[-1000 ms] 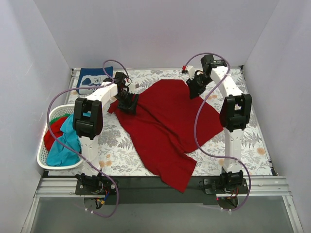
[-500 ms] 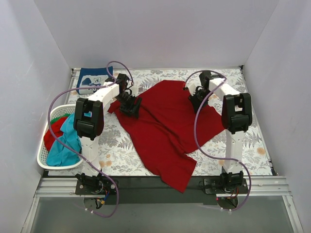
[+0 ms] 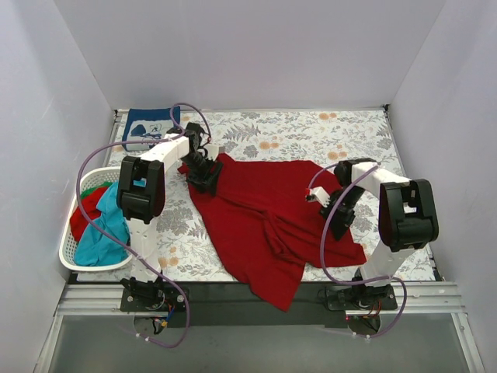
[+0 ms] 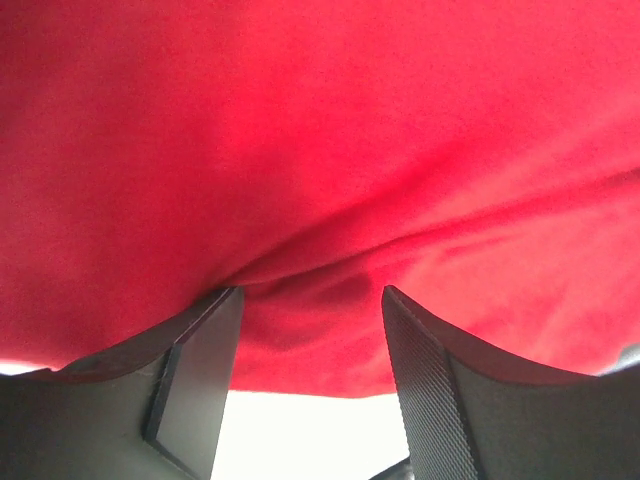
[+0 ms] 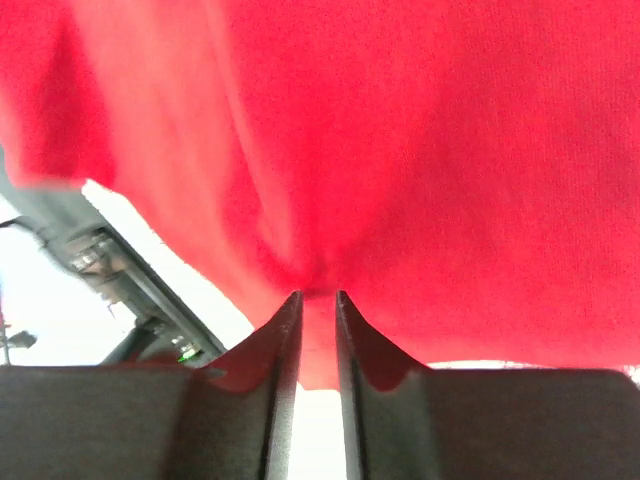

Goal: Fold and stack the t-shirts
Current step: Flatten the tshirt out

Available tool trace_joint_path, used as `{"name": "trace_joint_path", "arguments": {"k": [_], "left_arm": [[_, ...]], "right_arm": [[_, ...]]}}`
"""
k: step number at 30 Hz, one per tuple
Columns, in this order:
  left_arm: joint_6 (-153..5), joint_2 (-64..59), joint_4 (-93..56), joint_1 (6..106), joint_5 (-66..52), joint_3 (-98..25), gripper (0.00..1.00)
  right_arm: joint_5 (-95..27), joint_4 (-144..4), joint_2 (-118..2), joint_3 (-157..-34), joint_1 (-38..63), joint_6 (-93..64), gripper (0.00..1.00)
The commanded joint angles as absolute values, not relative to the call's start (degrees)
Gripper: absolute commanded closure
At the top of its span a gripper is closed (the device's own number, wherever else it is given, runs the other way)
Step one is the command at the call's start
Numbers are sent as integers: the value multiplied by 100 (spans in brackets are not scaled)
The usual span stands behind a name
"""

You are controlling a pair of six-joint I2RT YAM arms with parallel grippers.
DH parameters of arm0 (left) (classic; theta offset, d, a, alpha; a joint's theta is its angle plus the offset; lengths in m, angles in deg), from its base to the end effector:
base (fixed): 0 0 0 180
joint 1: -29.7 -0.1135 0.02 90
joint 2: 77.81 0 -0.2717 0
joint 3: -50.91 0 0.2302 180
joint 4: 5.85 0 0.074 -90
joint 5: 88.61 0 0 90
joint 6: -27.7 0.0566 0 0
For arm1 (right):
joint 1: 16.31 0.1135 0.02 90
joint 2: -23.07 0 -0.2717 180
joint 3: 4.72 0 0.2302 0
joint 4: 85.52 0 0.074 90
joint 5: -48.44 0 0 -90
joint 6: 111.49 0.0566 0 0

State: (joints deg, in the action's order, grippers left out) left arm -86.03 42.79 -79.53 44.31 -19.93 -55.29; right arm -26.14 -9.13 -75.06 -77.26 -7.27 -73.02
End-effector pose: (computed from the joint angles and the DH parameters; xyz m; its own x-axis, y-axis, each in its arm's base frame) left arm 0.3679 -0.1172 0.1635 -0.9847 -0.1307 0.1156 -0.1633 0.9239 -0.3461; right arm 0.2340 0.0525 0.1573 -0.5251 -0.8478 -0.0745 -0.8167 0.4773 0.3243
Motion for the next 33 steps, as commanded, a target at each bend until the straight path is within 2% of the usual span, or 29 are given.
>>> {"name": "trace_joint_path", "arguments": {"k": [1, 4, 5, 10, 12, 18, 22, 25, 33], "left_arm": [[-8226, 4532, -7948, 3990, -1355, -6252, 44], [-8032, 4384, -8003, 3981, -1583, -6430, 44], [-8032, 4349, -8011, 3990, -1706, -6439, 44], [-8190, 4278, -8222, 4043, -2023, -6475, 44], [-8234, 4260, -8240, 4043, -2050, -6413, 43], [-8269, 4094, -8301, 4043, -1971, -6281, 41], [-8287, 4041, -8275, 4043, -1953, -6158, 40], [-8348, 4049, -8240, 4043, -1962, -6123, 40], [-8419, 4093, -8257, 4043, -1997, -6132, 40]], "right_arm": [[-1962, -221, -7457, -8674, -1206, -7880, 72], [-1346, -168, -8054, -9880, -1900, -7382, 66], [-1222, -168, -8482, -10702, -2025, -7187, 65], [-1132, -316, -9715, -12747, -2255, -6088, 53], [-1176, -492, -10111, -13222, -2255, -5824, 53], [-1317, -879, -10666, -13567, -2220, -5604, 50], [-1071, -906, -10806, -13568, -2141, -5533, 41], [-922, -906, -10851, -13427, -2071, -5498, 39], [-781, -976, -11070, -13207, -1868, -5472, 47]]}}
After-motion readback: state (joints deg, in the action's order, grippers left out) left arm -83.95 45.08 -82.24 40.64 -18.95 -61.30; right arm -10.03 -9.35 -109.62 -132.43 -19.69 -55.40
